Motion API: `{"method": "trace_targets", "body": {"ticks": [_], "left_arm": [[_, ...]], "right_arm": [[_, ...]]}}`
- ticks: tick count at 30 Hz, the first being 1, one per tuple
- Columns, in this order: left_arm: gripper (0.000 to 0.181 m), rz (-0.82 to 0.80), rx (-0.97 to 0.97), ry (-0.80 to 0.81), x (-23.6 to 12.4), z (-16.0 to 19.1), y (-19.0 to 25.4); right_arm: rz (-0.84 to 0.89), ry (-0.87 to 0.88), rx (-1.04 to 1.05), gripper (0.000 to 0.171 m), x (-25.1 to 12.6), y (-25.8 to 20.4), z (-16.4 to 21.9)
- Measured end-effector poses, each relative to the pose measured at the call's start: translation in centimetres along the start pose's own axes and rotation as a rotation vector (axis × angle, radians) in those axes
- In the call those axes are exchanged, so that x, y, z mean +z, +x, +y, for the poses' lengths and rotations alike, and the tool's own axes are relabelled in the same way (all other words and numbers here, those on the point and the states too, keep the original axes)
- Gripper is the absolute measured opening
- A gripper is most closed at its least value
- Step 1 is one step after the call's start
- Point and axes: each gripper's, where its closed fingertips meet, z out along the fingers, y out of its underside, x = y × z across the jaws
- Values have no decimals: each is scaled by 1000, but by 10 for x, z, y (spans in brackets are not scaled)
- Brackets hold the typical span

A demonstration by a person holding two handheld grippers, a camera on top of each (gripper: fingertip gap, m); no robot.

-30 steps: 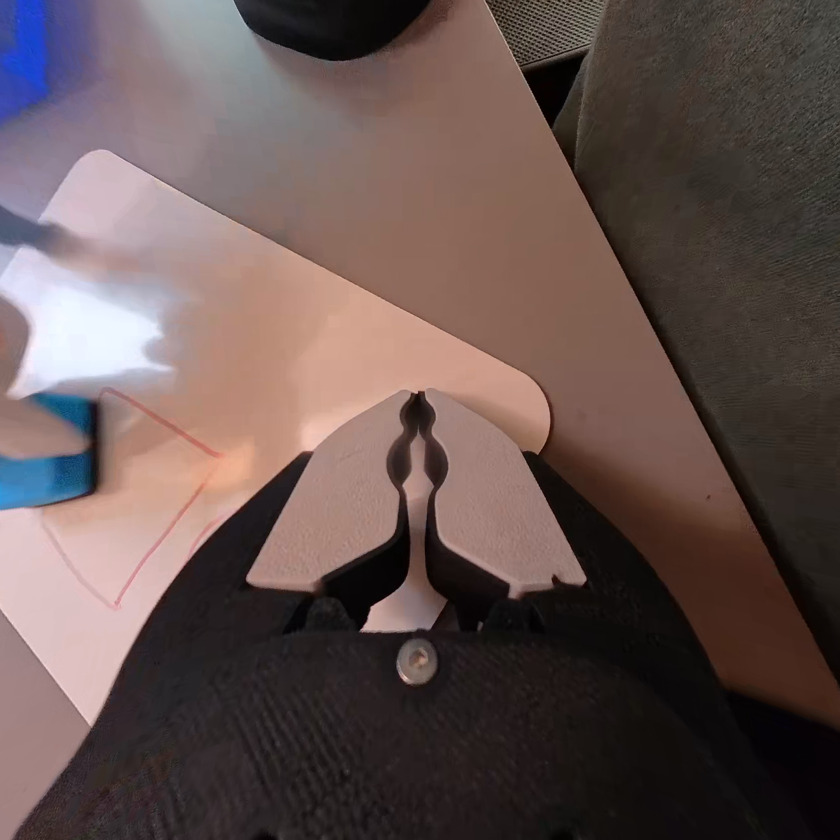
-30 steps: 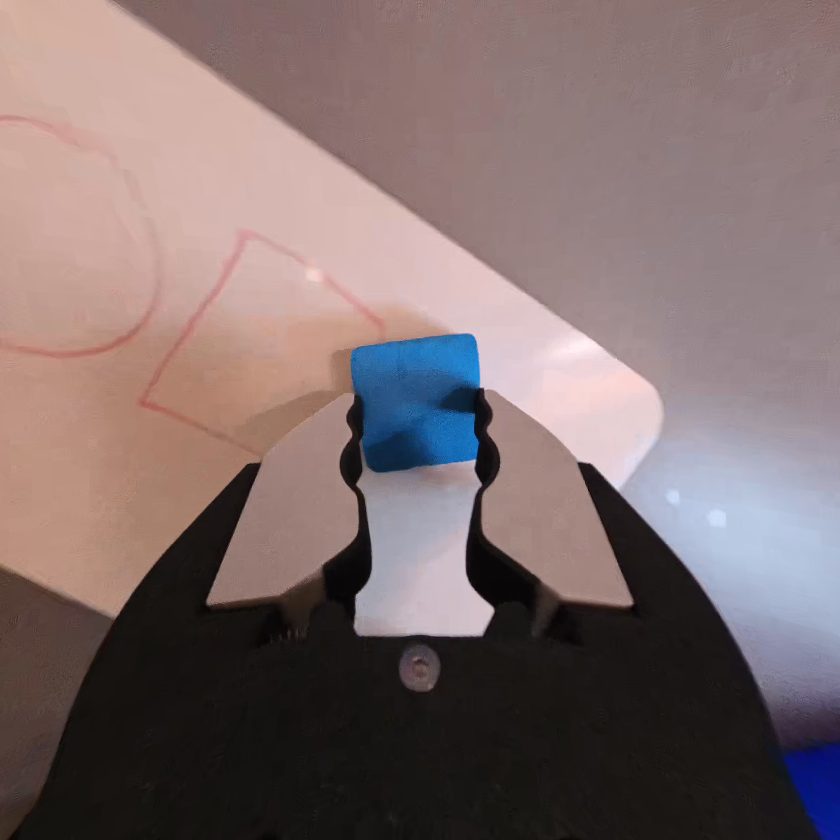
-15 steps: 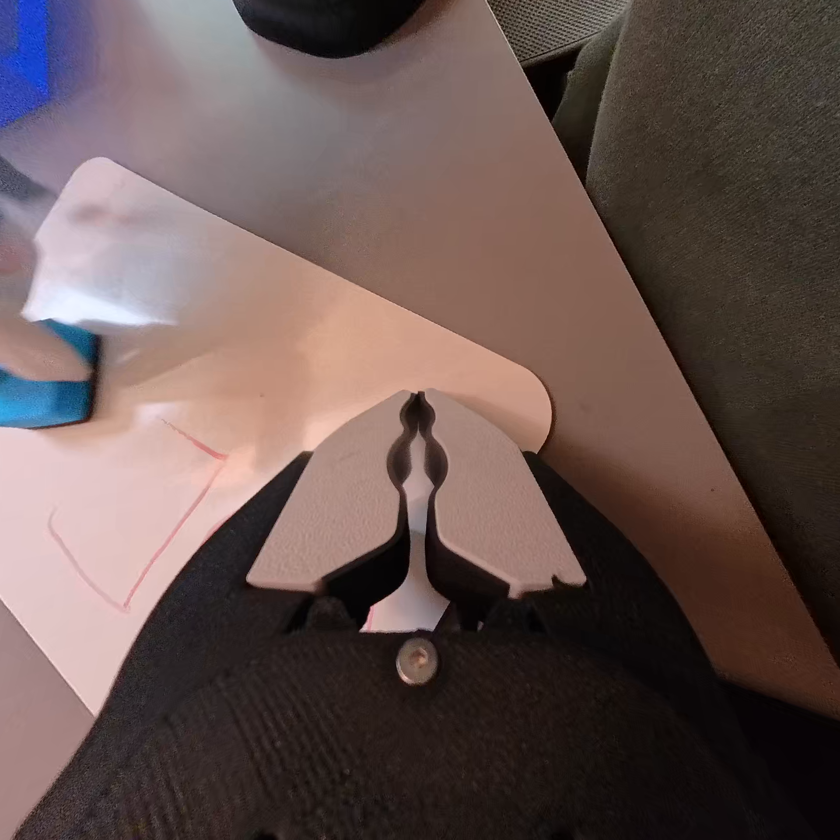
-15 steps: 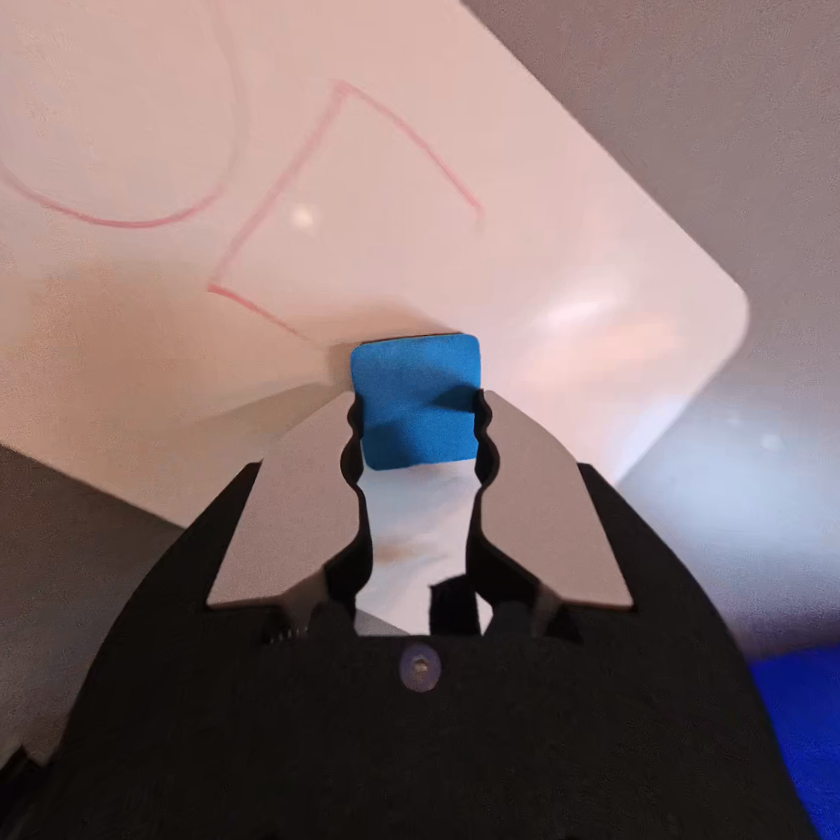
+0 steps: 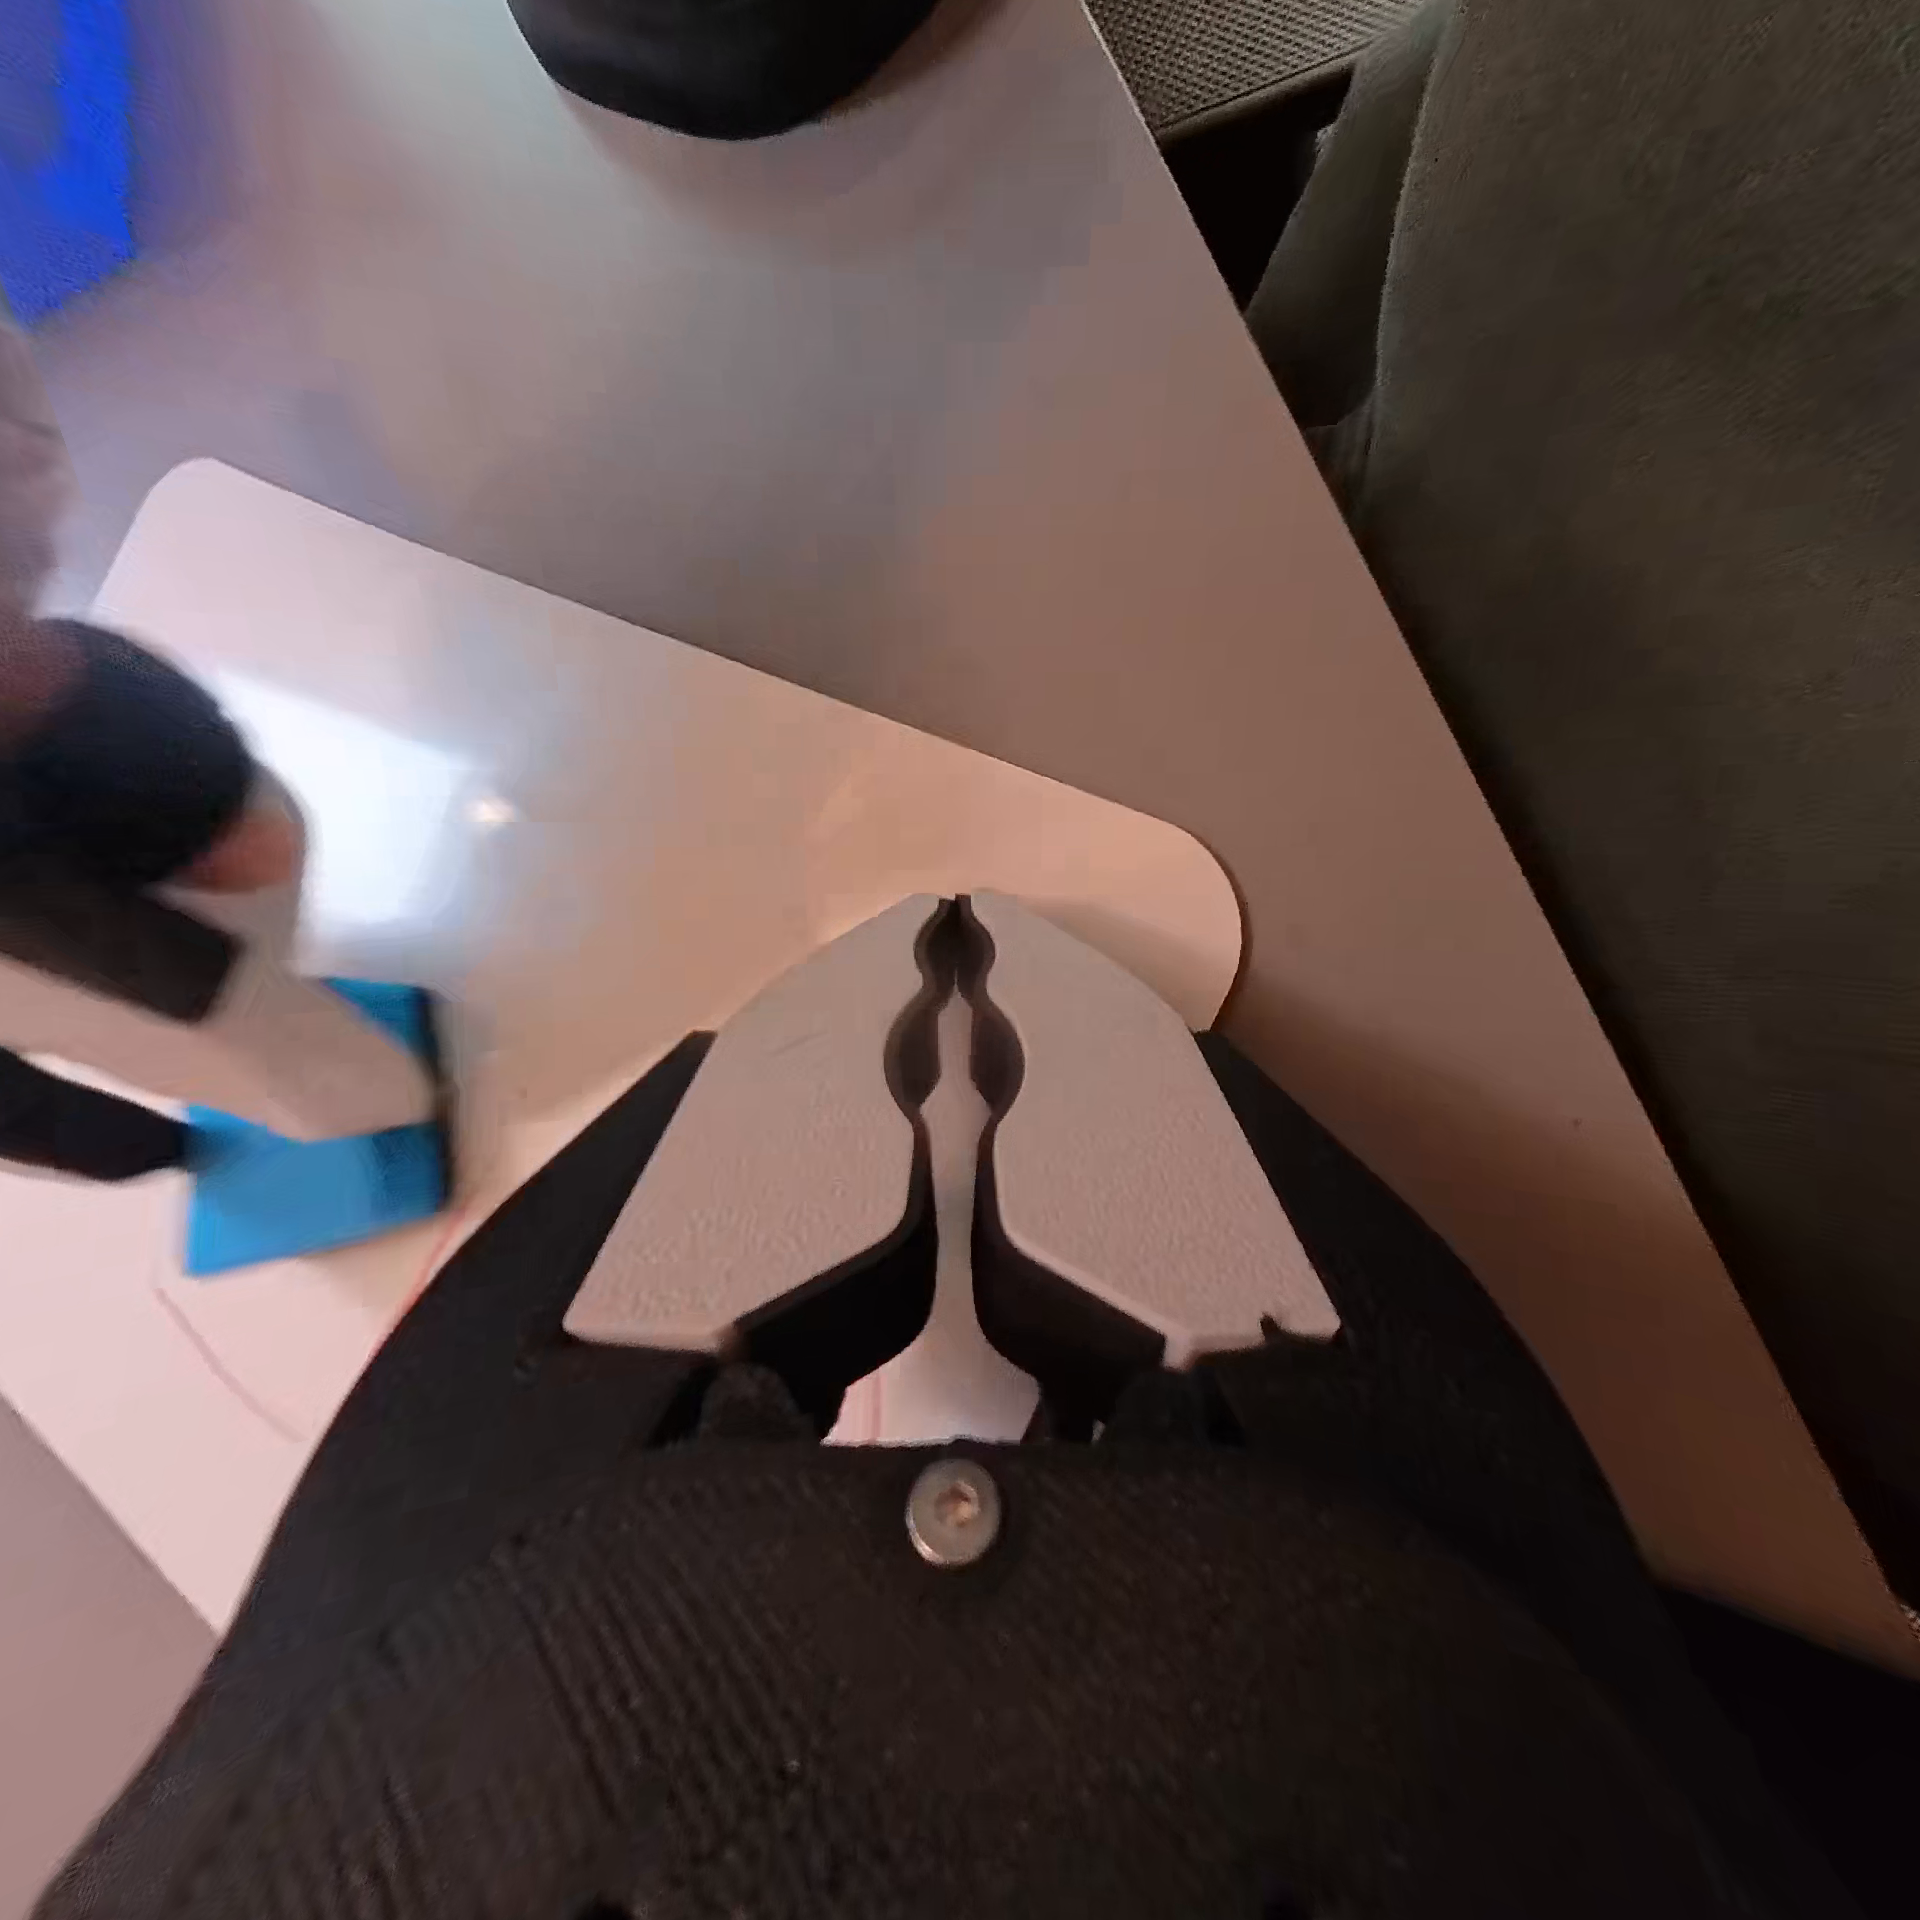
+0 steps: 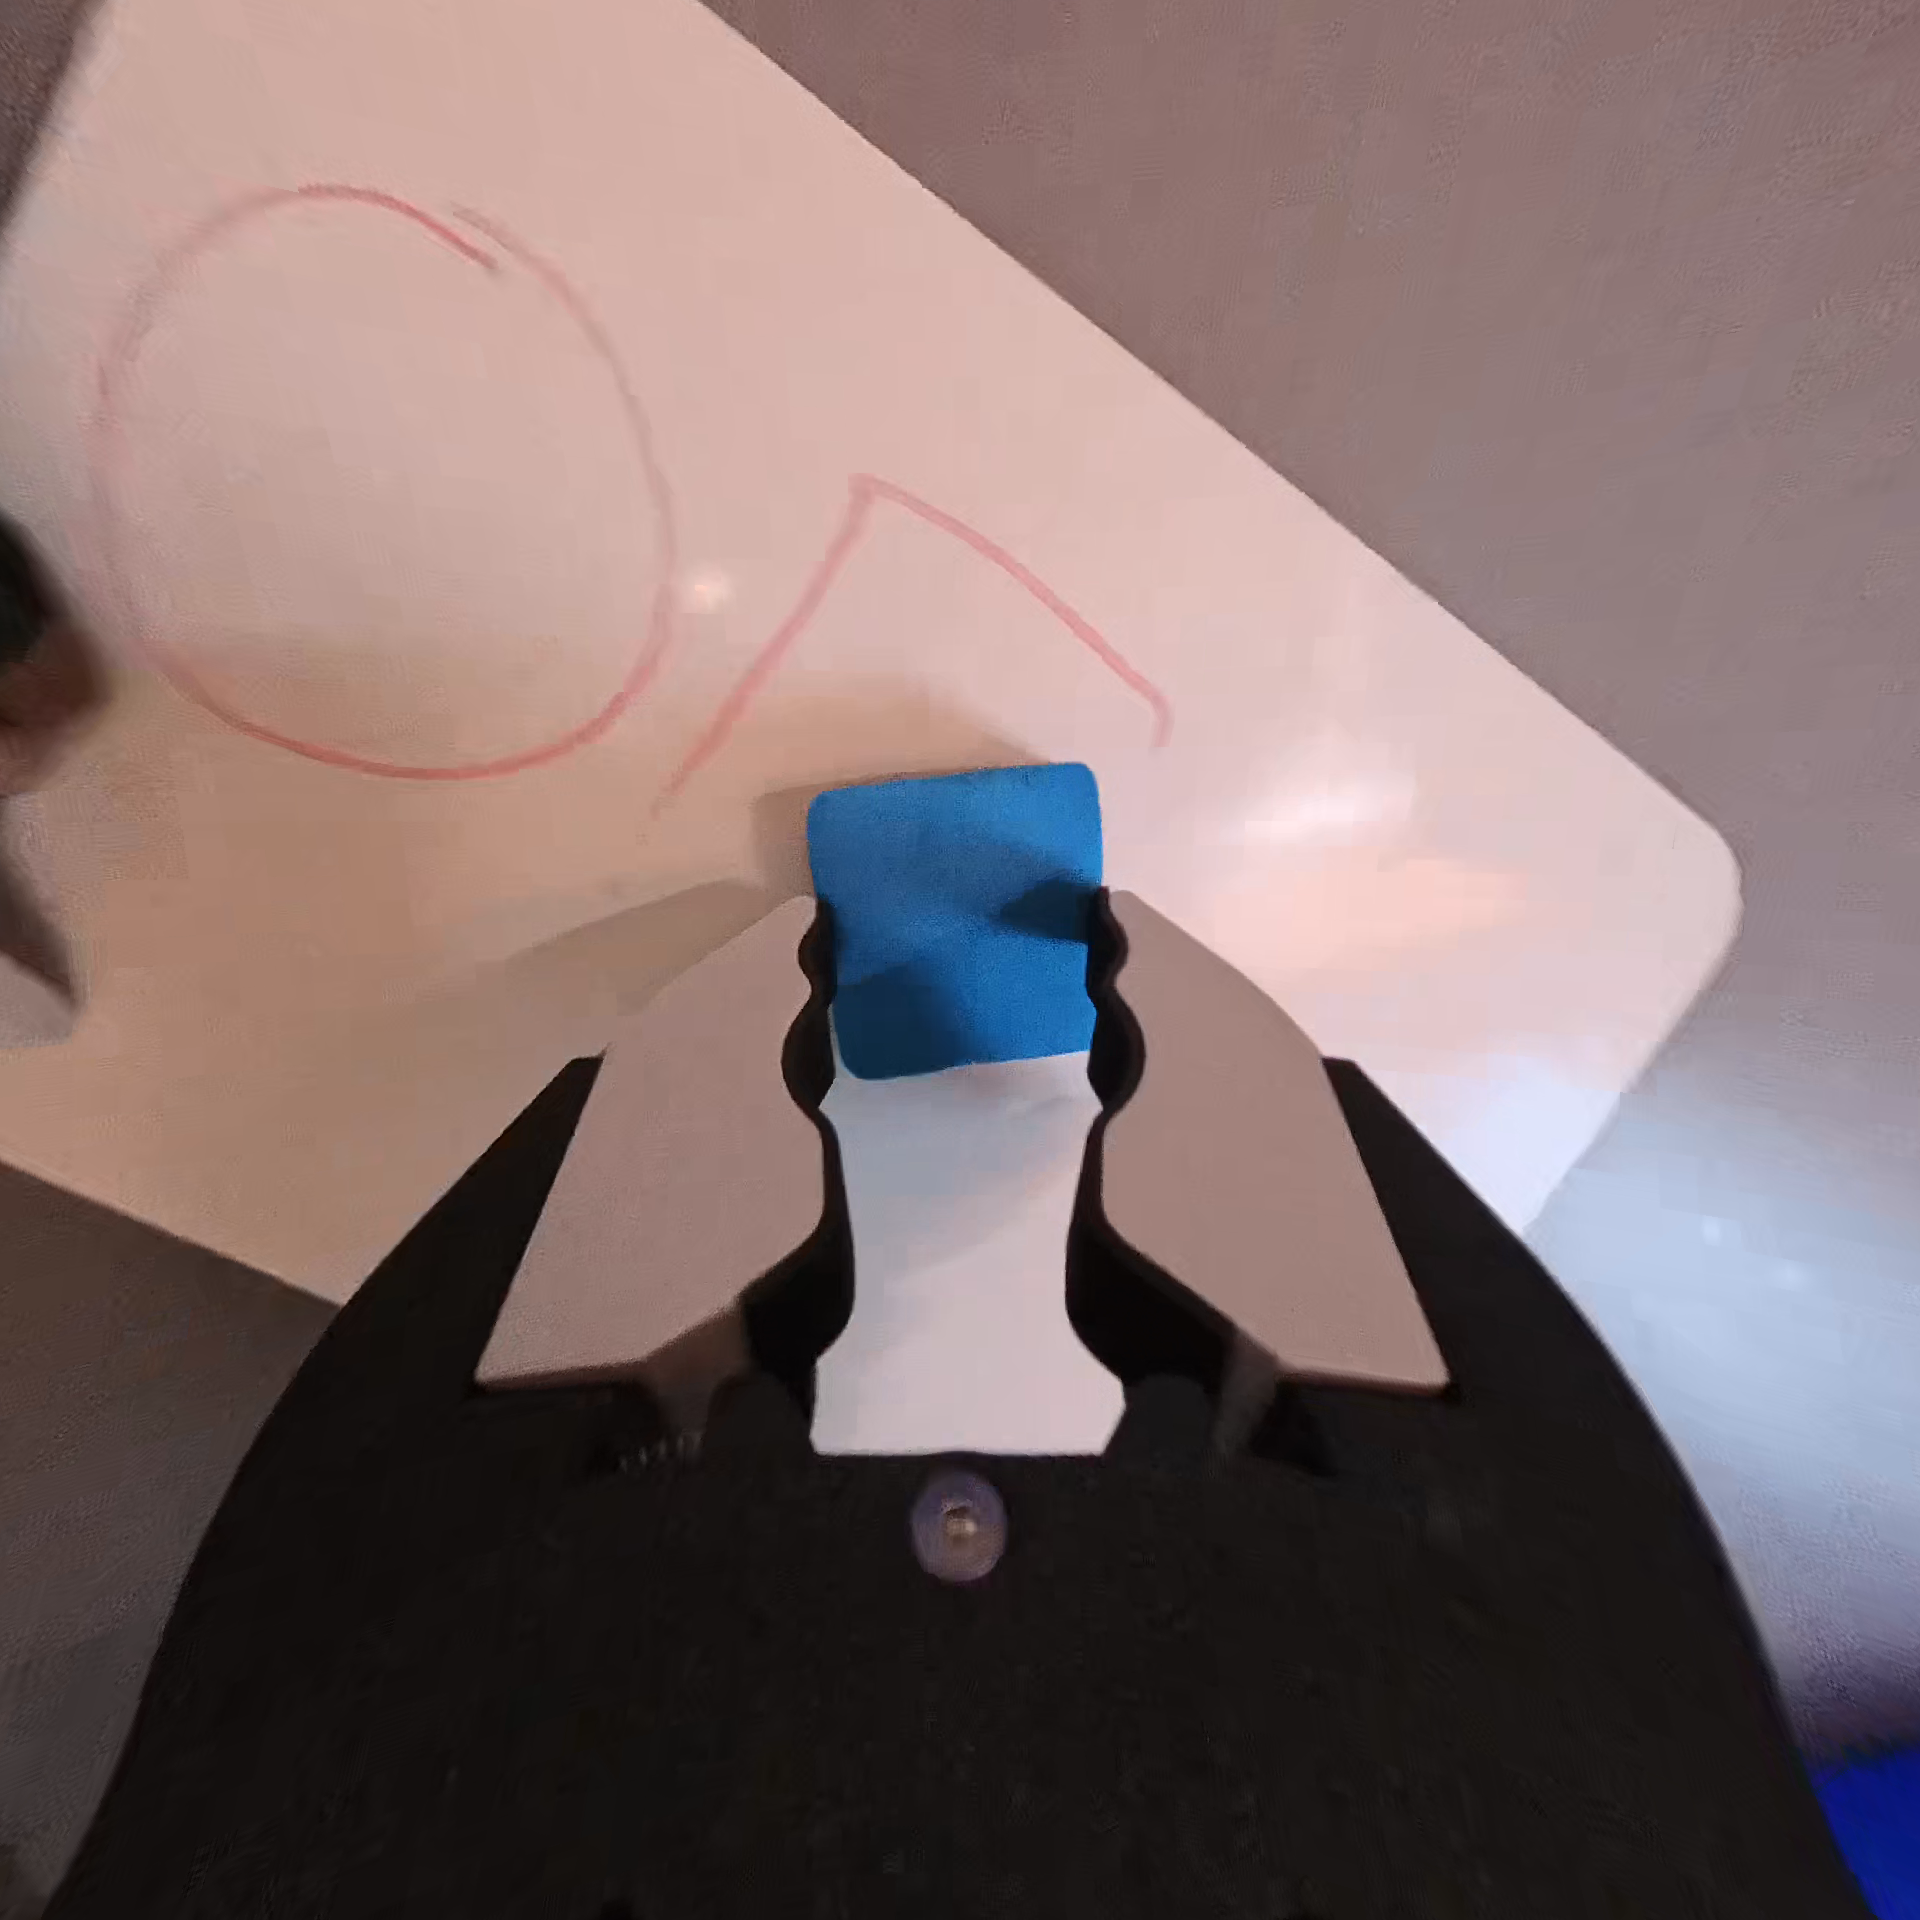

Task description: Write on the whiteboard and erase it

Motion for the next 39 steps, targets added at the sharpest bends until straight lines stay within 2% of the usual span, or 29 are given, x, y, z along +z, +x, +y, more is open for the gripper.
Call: {"method": "trace_targets", "body": {"ticks": [2,3,4,6,7,9,11,13,14,17,20,22,24,28,30,32,33,35,37,39], "left_arm": [[0,0,0,2,0,0,1],[0,-1,2,-1,0,0,1],[0,-2,5,-1,0,0,1],[0,1,8,0,0,0,2],[0,-2,12,0,0,0,2],[0,-6,19,-2,0,0,2],[0,1,14,3,0,-1,2],[0,7,6,8,0,-1,3],[0,4,7,7,0,-1,3],[1,-7,18,-1,-1,1,1],[0,-22,16,-10,-3,5,-3],[1,-48,21,-23,-4,8,-7],[1,-45,16,-20,-3,7,-8],[1,-23,5,-7,-1,3,-4],[0,-21,6,0,0,1,-1],[1,-35,11,-9,0,2,-2],[1,-42,10,-11,-1,2,-2],[1,-49,5,-9,-2,3,-3],[1,-42,-5,-2,-2,4,-3],[1,-45,-12,10,-2,3,-3]], "right_arm": [[-64,6,-125,47,-3,-49,-6],[-80,-18,-151,47,-7,-58,2],[-86,-56,-128,47,-11,-52,13],[14,-149,-37,47,-12,0,28],[61,-150,4,47,-8,26,23],[57,-73,17,47,8,41,-12],[-24,12,-84,48,23,5,-55],[-40,5,-173,47,28,-14,-70],[-53,-5,-153,47,27,-9,-67],[64,-64,29,47,19,59,-31],[99,-69,142,47,3,77,12],[125,-91,169,47,-10,69,40],[82,-93,173,47,-19,42,55],[1,-51,-45,47,-14,-32,26],[28,-20,3,47,-8,-11,16],[84,-31,104,47,-8,33,26],[86,-50,121,47,-10,40,33],[26,-72,36,47,-13,8,34],[-66,-50,-99,47,-11,-51,14],[-64,-25,-189,47,-3,-73,-11]]}}
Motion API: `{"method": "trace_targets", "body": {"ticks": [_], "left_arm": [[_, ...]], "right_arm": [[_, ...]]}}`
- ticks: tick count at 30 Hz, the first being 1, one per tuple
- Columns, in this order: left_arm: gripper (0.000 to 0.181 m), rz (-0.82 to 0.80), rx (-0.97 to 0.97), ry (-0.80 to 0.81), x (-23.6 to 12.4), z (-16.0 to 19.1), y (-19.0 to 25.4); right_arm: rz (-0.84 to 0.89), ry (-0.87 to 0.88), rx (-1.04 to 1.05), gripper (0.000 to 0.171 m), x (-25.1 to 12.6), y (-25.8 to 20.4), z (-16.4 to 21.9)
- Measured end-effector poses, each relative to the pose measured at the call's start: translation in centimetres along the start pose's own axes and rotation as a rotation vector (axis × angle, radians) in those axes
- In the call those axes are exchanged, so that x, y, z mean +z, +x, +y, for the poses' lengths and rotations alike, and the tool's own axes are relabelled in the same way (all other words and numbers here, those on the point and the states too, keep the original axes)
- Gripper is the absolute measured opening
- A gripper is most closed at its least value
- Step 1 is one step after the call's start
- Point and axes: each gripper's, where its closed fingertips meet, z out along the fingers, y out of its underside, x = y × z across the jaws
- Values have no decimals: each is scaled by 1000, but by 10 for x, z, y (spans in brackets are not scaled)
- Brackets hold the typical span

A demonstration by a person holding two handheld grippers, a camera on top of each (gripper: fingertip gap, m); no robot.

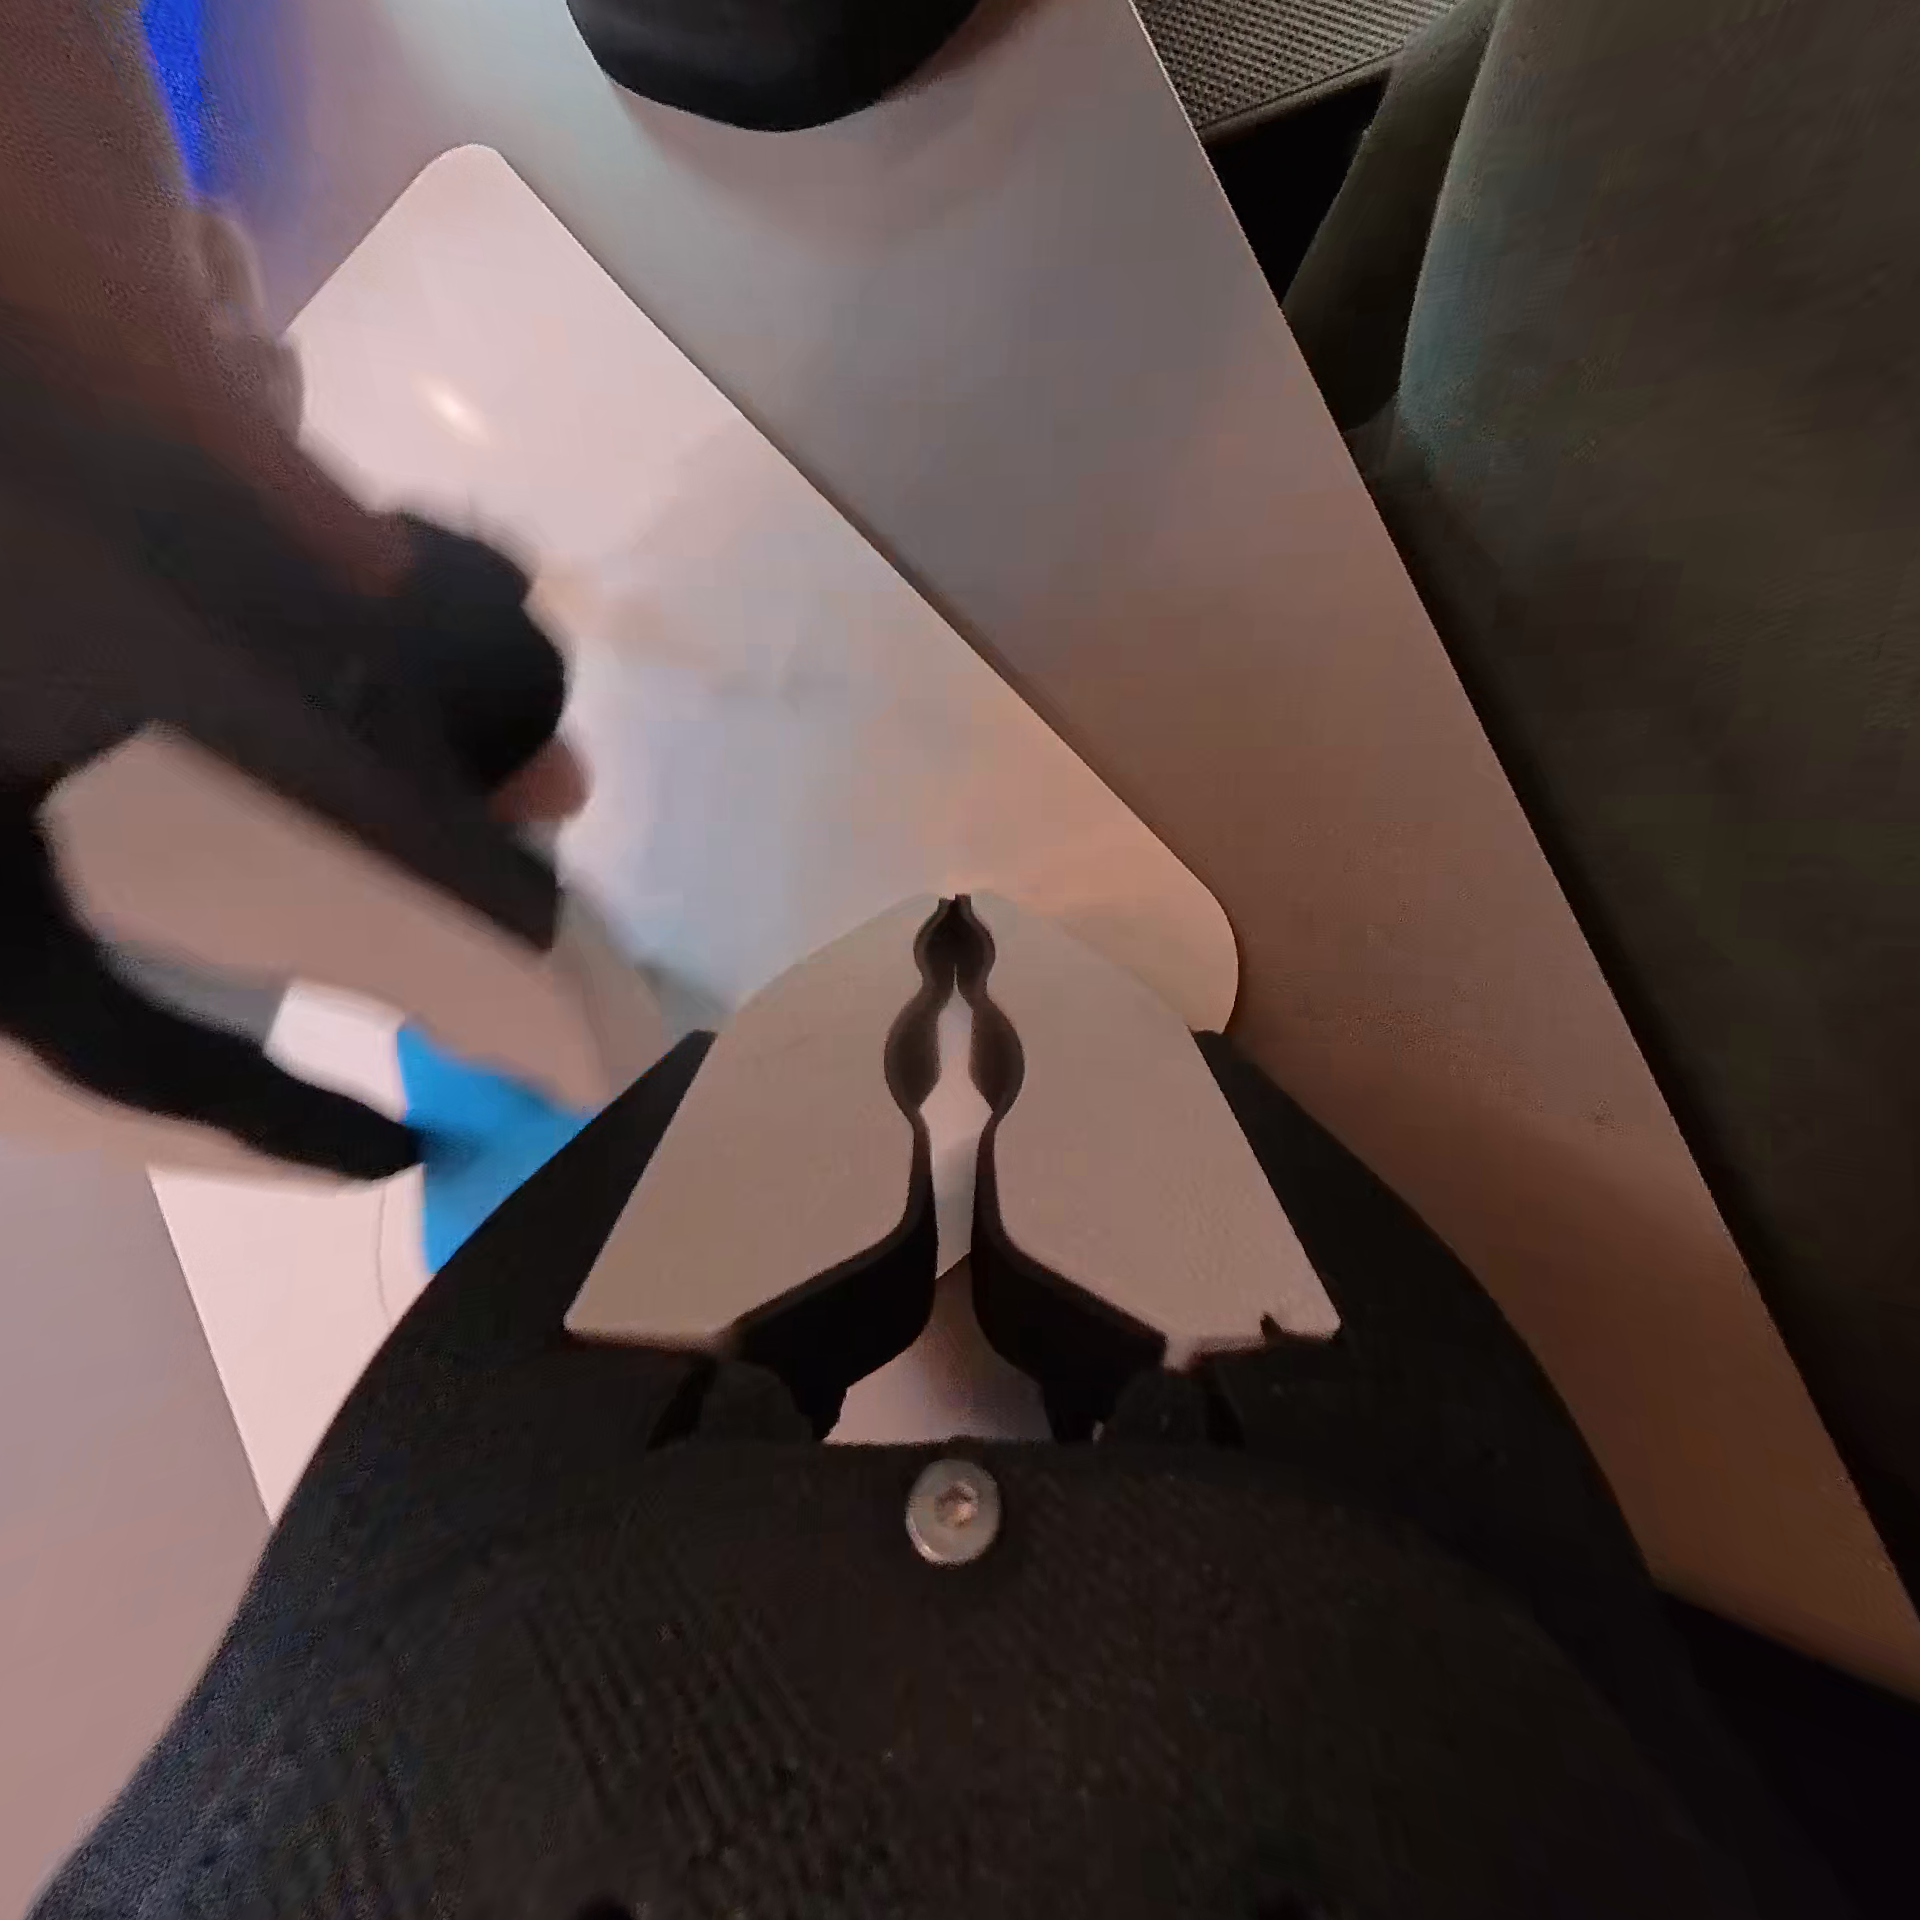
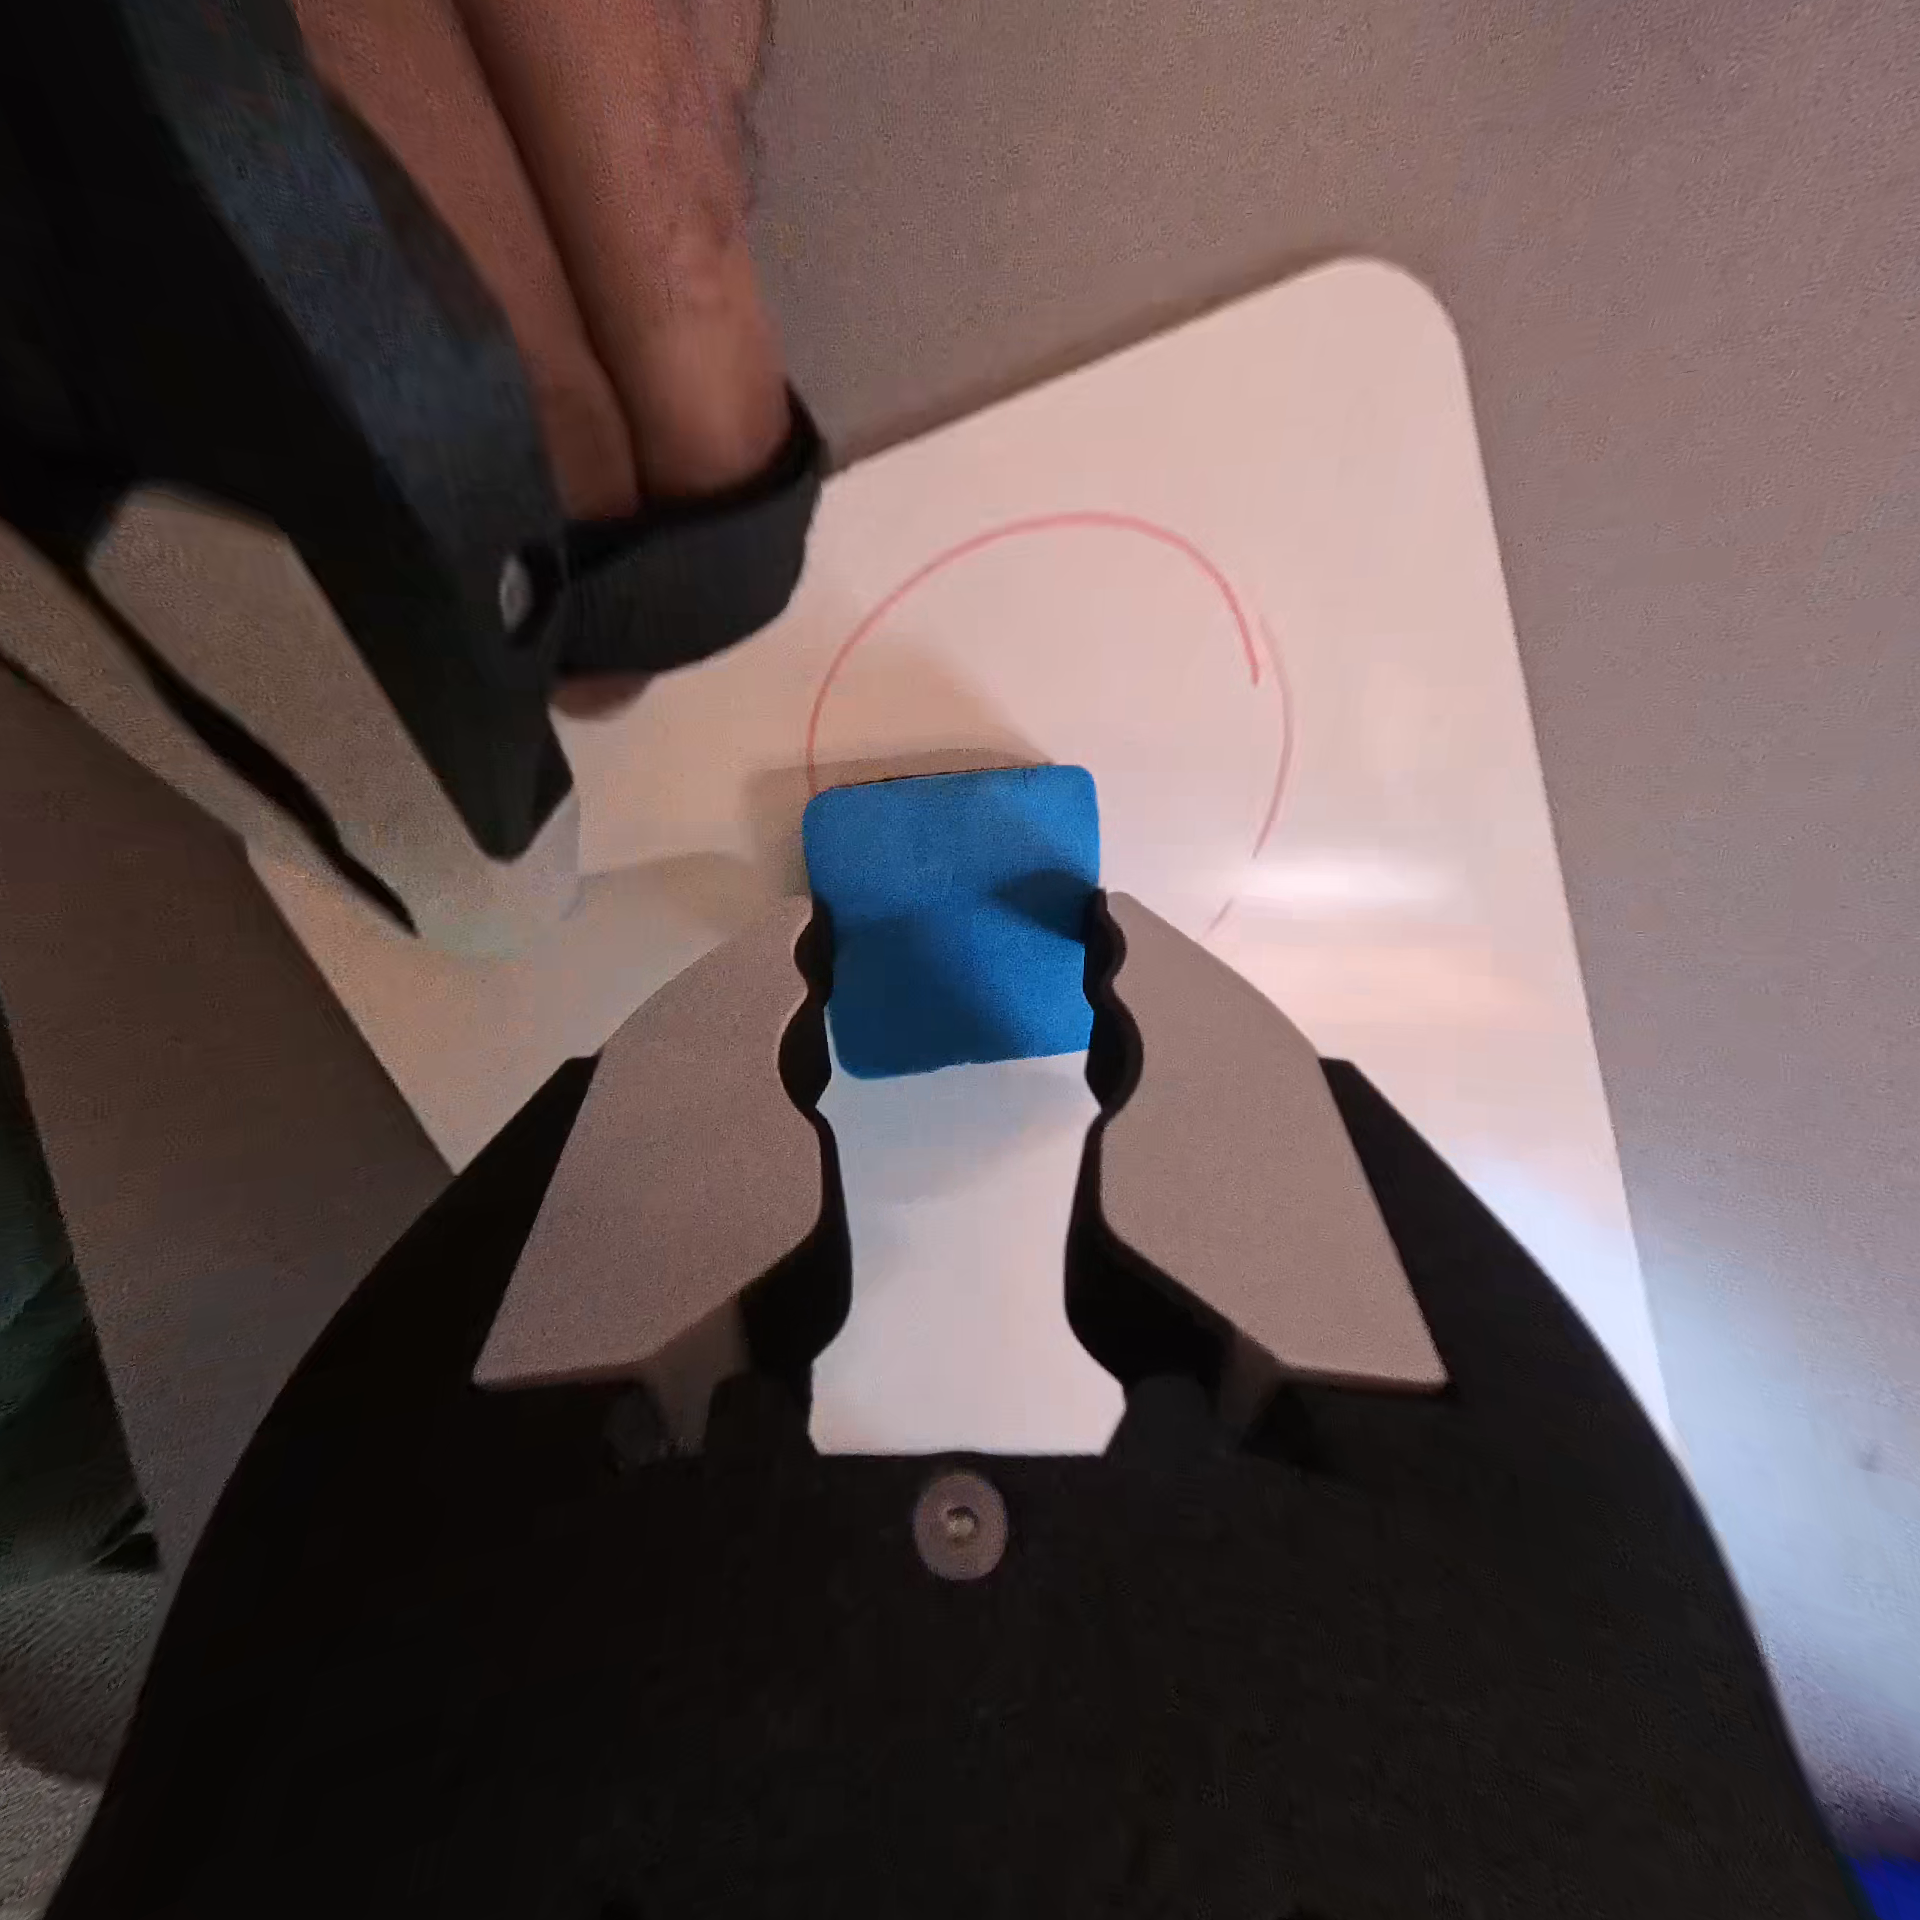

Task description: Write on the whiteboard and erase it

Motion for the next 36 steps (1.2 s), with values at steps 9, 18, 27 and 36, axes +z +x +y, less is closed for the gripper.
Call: {"method": "trace_targets", "body": {"ticks": [9,18,27,36], "left_arm": [[1,-76,22,15,-6,6,-1],[1,-83,15,10,-8,7,1],[1,-88,-3,13,-7,5,2],[0,-98,-4,19,-7,5,2]], "right_arm": [[-73,-19,-6,47,-4,-17,5],[-62,-32,-34,47,-6,-24,17],[-82,-10,27,47,-8,-7,33],[-40,-44,18,47,4,24,10]]}}
